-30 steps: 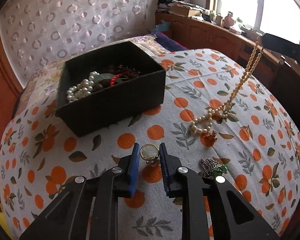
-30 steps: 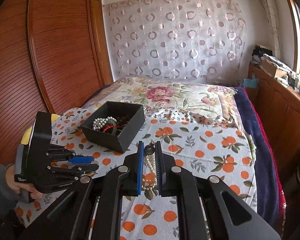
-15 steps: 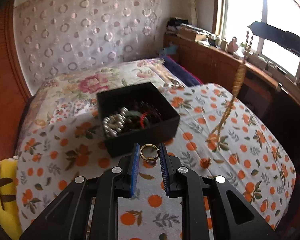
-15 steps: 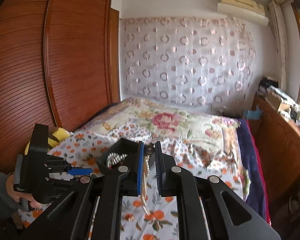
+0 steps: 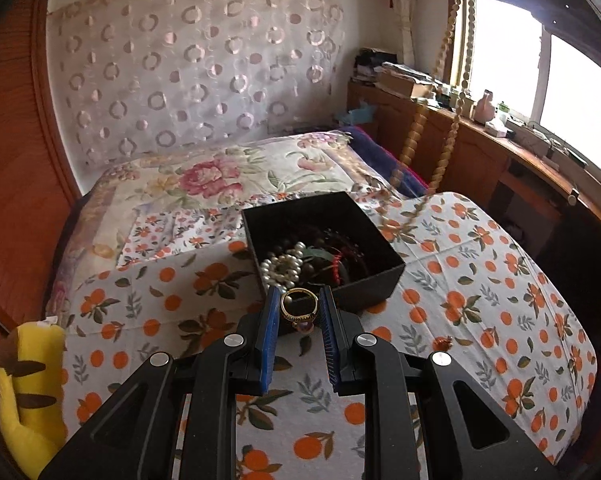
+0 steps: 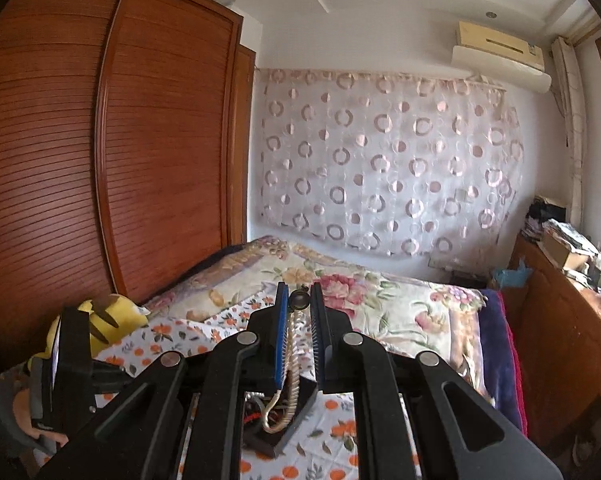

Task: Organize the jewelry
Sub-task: 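Carry the gold ring into the black box with the left gripper while the right lowers the gold chain in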

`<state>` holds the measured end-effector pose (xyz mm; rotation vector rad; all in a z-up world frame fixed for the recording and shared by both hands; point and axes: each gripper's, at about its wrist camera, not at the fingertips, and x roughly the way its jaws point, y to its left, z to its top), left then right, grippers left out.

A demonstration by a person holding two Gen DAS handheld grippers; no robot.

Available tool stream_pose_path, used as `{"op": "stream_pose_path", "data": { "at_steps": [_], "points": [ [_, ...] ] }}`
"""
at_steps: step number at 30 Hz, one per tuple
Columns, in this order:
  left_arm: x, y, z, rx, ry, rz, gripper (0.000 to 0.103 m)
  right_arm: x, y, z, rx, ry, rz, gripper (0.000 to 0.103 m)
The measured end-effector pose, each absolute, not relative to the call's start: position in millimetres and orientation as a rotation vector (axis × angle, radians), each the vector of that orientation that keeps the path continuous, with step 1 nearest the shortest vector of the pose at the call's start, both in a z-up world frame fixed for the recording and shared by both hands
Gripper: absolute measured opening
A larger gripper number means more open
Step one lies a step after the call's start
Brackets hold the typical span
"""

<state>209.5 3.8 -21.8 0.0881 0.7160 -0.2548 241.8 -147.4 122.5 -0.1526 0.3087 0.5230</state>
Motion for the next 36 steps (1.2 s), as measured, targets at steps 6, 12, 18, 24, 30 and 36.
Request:
{"op": "stream_pose_path", "data": {
  "at_steps": [6,12,18,24,30,36],
  "points": [
    [219.2,12.4,-19.7,0.069,0.711,-0.239,0.019,260.6,-128.4,89.9,-0.186,0.386,0.545,0.012],
    [230.0,12.1,-20.8,0.064,0.711,-0.238,0.019,277.3,-118.4,46.3,-0.200,0.495,0.554,0.012],
    [240.1,5.8,-23.0,0.065,0.713,-0.247,0.019,286.0,-114.6,19.1,-0.196,0.562,0.555,0.014],
    [251.9,0.2,-27.3,0.068,0.722,-0.256,0.019,291.2,-121.5,7.8,-0.181,0.581,0.539,0.022],
    [266.9,-9.7,-34.4,0.077,0.743,-0.271,0.019,293.1,-138.5,0.5,-0.150,0.592,0.523,0.025],
    [291.4,-18.1,-42.9,0.105,0.765,-0.264,0.019,286.2,-153.7,-13.1,-0.125,0.615,0.510,0.025]
  ]
}}
